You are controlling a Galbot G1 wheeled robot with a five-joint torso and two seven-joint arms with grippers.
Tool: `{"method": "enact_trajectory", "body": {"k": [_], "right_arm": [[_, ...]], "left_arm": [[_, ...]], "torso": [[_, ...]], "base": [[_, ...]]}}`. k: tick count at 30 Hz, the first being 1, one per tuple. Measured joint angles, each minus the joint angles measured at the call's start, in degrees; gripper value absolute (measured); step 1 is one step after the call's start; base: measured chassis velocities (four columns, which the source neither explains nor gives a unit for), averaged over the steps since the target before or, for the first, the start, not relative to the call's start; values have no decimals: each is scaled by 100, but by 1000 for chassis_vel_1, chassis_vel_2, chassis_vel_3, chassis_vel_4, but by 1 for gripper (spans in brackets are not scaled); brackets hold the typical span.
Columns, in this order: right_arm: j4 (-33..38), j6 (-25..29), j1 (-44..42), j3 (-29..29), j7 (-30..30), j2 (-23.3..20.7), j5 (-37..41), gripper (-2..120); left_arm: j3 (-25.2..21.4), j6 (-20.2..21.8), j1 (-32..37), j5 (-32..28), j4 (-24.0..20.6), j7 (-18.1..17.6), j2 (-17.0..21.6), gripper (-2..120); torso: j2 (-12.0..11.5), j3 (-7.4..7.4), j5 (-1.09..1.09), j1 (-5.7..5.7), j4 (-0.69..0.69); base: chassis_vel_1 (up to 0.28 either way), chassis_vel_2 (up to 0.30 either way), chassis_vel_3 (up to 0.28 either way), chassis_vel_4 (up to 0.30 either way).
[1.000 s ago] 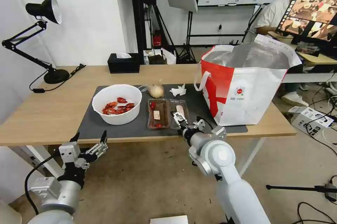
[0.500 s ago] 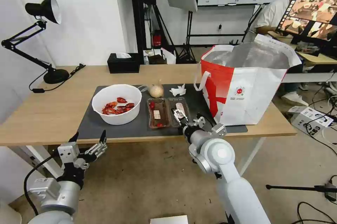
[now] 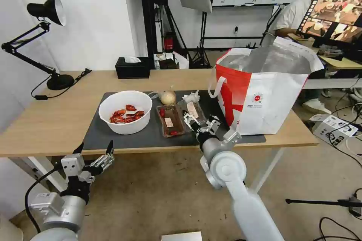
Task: Pick up the trash from the table and place it into the takeout bag.
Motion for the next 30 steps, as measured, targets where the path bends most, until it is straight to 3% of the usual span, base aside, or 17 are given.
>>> {"method": "enact_trajectory", "body": {"k": [13,20,30], "right_arm": [[124,-82,383,-127,-178,-204,38,100],[20,-296,616,-457,-250,-66,158,100],[-221,-930,724,-786,424,105,810,100]], "left_arm": [[-80,-5,46,-25,-55,0,-6,100],[-121,-5,81,-21,-77,-2,-16,100],[-263,-9,184,-31,-132,-5,-26,100]], "torso": [[0,0,0,0,0],[0,0,0,0,0],[0,0,0,0,0]], "base": [[0,0,0,0],[0,0,0,0],[0,0,0,0]]}}
